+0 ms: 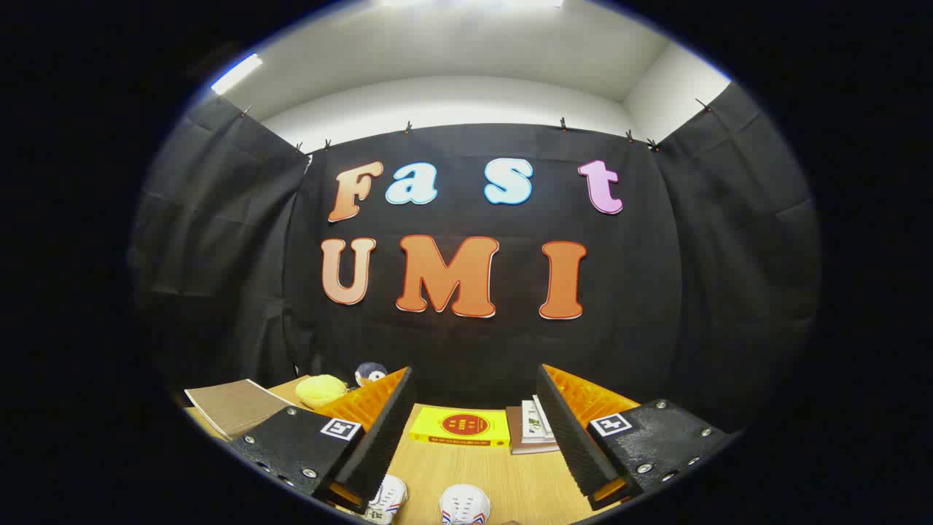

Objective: Open the storage box then place both shoes into the box .Put the left shoe in first, then the right shoe, with the right side of both shoes facing outward in a uniform manner.

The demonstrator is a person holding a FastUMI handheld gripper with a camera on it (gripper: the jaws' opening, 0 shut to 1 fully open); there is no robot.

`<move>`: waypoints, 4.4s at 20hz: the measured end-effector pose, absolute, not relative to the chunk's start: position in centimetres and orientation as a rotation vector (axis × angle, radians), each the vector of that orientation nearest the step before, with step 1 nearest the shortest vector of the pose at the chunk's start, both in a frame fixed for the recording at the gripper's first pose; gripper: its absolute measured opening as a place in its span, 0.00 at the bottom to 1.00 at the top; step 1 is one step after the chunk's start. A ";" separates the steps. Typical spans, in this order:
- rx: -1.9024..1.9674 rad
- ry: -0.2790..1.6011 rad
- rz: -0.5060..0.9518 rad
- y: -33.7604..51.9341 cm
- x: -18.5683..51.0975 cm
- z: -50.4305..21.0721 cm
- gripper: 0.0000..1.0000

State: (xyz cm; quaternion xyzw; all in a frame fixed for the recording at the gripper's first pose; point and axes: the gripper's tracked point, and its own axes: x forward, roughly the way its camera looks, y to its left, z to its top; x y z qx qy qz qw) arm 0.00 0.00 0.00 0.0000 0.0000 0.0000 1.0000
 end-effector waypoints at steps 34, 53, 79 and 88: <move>0.031 0.080 0.096 5.7 -0.4 -3.8 1.00; 0.476 0.703 0.668 26.8 -2.6 -15.5 0.96; 1.053 1.198 0.869 39.5 -4.3 -24.1 0.93; 1.098 1.144 0.814 37.9 -2.1 -22.3 0.50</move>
